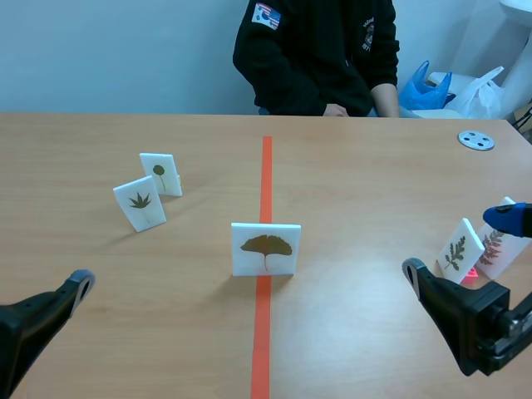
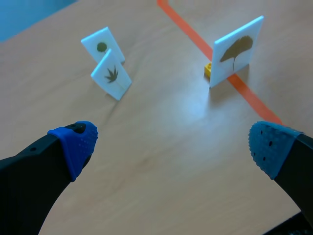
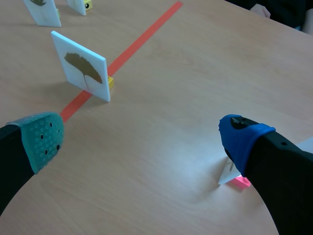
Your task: Sort the leaf by its shape. The table is split by an orange tape line. A compound leaf with several leaflets goes to the left side, a simple leaf with one blade goes to the right side. Return to the home posture when a red brick is placed on the table.
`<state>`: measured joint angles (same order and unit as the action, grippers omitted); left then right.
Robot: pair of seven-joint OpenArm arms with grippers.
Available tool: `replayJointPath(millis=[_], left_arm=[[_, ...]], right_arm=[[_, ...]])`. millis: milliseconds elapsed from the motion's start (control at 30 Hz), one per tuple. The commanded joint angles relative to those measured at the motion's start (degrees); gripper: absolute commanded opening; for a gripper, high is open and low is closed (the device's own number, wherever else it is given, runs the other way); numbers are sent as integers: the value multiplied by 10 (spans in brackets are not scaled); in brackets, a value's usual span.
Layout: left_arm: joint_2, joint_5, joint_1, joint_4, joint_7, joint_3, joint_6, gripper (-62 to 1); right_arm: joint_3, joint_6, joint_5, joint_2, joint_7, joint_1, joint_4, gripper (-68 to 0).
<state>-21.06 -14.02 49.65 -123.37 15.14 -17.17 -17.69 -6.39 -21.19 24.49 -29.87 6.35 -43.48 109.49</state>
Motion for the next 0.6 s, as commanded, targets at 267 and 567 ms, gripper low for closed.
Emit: replayJointPath(millis=[267, 567], left_arm=[[-32, -3, -90, 104, -23, 67, -15, 14], [-33, 1, -200, 228, -59, 157, -29, 14]], right_arm=[[-7, 2, 4, -1, 8, 8, 9, 4], [-7, 2, 4, -1, 7, 8, 9, 4]])
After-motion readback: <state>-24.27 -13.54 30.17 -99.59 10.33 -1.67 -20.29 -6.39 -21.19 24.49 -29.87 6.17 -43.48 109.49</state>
